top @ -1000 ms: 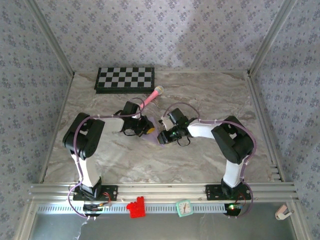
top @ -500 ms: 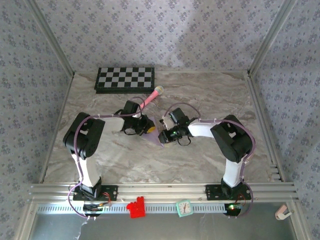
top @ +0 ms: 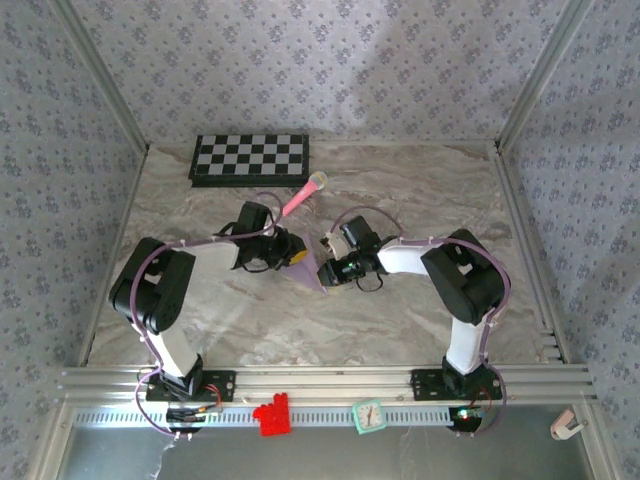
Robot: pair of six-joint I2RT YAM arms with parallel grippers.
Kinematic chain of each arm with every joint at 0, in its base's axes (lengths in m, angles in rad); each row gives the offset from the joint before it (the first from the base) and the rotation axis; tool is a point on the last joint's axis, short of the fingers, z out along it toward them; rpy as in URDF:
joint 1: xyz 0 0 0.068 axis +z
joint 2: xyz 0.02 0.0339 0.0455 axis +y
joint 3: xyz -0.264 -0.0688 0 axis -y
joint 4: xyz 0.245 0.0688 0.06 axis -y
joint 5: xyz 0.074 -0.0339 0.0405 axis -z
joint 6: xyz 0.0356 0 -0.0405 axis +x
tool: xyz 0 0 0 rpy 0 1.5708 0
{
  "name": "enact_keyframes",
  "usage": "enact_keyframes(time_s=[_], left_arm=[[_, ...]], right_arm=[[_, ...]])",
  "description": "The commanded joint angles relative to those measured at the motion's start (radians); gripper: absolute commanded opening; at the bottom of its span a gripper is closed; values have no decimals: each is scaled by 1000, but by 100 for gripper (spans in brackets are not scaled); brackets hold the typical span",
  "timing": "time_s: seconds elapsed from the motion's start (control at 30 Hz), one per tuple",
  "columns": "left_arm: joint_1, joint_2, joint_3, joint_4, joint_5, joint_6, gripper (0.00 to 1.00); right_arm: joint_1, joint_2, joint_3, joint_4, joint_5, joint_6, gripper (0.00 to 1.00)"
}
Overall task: Fold a paper plane with a square sheet of paper (pick it up from the middle)
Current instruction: Fourth fold the wing at the center of the table.
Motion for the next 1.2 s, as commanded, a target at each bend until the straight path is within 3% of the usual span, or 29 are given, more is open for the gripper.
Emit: enact_keyframes(time_s=[0.0, 1.17], left_arm=[[-16, 23, 12, 26, 30, 11, 18], [-34, 143, 95, 8, 37, 23, 11]], right_arm=[[-6, 29, -23, -32, 16, 11, 16], [-21, 8, -39, -4, -26, 49, 19]])
